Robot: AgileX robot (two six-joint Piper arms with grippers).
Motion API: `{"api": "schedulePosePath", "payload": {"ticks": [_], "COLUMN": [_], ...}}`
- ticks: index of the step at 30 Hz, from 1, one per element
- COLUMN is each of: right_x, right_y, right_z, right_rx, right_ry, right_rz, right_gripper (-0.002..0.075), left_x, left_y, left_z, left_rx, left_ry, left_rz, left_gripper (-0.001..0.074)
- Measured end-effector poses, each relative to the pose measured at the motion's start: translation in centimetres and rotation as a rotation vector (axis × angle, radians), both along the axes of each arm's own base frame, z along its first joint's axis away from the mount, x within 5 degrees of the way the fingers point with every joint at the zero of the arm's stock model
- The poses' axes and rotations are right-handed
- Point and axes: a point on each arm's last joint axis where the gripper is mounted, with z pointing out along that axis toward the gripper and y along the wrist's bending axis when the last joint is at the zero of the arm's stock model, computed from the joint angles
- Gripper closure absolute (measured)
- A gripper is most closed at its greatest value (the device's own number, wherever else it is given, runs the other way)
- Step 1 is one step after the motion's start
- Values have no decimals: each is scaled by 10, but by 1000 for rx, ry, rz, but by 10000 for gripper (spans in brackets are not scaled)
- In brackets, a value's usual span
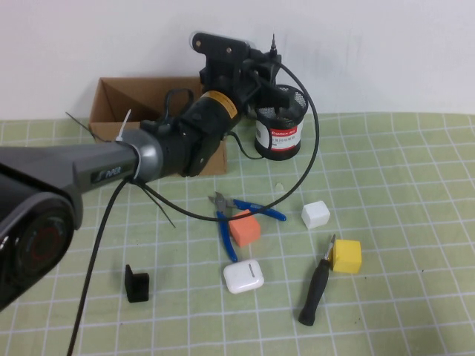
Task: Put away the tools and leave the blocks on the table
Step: Place the long Screwdriver into the round holder
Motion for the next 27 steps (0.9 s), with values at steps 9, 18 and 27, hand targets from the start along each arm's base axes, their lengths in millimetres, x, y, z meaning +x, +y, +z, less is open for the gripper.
{"api": "schedulePosePath", "payload": {"ticks": [9, 18, 27], "right_x": [0, 0, 0], "right_y": [0, 0, 0], "right_z": [0, 0, 0], "right_rx": [0, 0, 0], "right_ry": [0, 0, 0], "right_rz": [0, 0, 0], "right_gripper": [736, 736, 736], "left_x": [1, -7, -68], "left_y": [1, 10, 47], "left_z": [-3, 30, 121], "left_rx": [44, 142, 398], "left_ry": [3, 94, 367], "left_rz": [4, 35, 134], "left_gripper": [475, 388, 710]}}
